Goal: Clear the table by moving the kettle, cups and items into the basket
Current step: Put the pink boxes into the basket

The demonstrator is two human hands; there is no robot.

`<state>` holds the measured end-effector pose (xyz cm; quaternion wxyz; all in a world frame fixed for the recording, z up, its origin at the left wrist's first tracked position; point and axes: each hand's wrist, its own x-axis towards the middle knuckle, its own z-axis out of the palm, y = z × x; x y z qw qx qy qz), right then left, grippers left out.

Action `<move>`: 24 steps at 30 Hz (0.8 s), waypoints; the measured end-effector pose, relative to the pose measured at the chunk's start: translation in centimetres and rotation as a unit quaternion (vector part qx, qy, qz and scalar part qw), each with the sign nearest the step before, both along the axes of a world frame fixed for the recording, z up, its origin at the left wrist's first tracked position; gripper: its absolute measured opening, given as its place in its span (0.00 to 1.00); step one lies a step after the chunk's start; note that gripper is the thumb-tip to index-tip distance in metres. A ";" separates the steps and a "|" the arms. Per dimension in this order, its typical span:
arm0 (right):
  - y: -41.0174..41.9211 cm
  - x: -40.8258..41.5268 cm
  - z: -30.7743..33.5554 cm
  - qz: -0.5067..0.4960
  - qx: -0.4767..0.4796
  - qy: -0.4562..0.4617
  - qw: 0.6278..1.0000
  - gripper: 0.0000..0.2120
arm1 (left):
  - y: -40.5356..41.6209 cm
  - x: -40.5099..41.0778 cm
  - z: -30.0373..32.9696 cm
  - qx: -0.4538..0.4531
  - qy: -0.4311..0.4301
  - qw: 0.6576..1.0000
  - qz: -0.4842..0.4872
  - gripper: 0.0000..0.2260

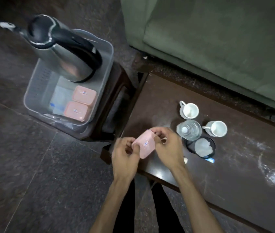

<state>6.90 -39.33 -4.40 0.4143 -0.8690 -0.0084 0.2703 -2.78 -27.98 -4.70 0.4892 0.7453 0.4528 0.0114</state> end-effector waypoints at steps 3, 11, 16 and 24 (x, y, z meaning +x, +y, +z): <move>6.8 1.9 1.5 0.032 0.042 -0.031 0.998 0.12 | 5.9 1.1 2.1 0.047 -0.049 0.996 0.062 0.08; 25.2 4.7 2.8 0.117 0.093 -0.062 0.987 0.12 | 21.7 2.2 3.6 0.142 -0.051 0.980 0.131 0.09; 33.3 4.4 0.7 0.164 0.064 -0.093 0.980 0.11 | 28.9 2.6 2.0 0.126 0.057 0.986 0.098 0.26; 34.9 2.7 -3.4 0.264 -0.022 -0.146 0.953 0.08 | 30.4 2.8 -1.5 0.130 0.170 0.977 0.016 0.19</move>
